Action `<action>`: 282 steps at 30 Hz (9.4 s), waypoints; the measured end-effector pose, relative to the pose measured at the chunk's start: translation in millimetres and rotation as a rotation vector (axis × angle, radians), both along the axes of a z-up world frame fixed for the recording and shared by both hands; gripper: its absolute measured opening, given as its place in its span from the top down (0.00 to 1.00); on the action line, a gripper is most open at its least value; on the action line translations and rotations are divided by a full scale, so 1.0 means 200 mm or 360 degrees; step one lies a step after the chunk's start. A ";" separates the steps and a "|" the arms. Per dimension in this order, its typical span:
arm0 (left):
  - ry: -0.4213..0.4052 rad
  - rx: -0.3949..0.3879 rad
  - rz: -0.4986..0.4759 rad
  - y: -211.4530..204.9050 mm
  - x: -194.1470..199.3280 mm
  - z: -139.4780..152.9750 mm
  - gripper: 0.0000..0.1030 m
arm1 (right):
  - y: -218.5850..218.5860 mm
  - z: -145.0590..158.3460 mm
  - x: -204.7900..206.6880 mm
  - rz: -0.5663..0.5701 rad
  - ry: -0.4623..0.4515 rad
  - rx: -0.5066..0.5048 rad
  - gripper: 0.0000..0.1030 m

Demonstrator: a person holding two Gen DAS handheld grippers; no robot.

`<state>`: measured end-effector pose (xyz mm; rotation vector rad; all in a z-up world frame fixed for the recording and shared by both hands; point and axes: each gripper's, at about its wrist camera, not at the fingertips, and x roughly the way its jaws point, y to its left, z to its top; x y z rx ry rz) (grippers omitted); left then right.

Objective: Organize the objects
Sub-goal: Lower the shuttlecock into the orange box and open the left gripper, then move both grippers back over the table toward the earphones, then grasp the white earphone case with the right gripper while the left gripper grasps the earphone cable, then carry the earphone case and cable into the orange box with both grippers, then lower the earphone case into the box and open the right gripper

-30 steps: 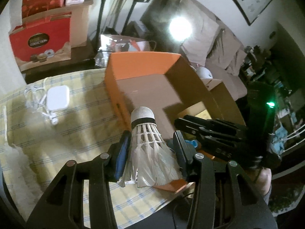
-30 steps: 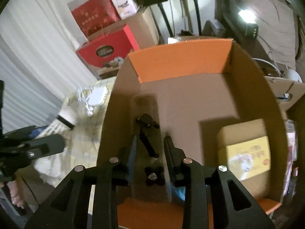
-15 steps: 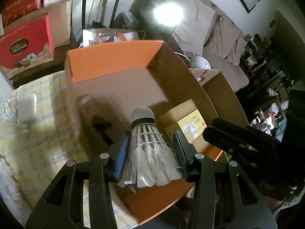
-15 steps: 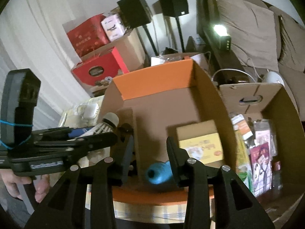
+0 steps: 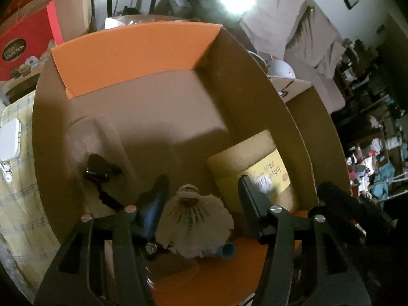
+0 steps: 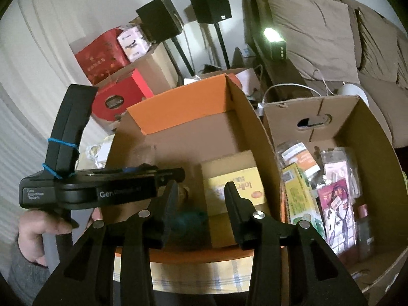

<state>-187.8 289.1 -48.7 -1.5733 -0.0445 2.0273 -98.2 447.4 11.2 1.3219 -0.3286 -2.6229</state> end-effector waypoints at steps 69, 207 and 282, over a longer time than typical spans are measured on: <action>0.0283 -0.0093 0.0824 -1.90 0.43 0.04 0.00 | -1.34 -0.12 0.08 0.0706 0.0108 0.0198 0.18; 0.0200 0.0271 0.0322 -0.33 -0.34 0.35 0.97 | -0.32 -0.05 -0.63 0.0015 -0.0126 0.0204 0.36; -0.0533 0.0489 0.0474 -0.27 -0.56 -0.01 0.83 | -0.61 -0.25 -0.52 0.0391 0.0141 0.0679 0.65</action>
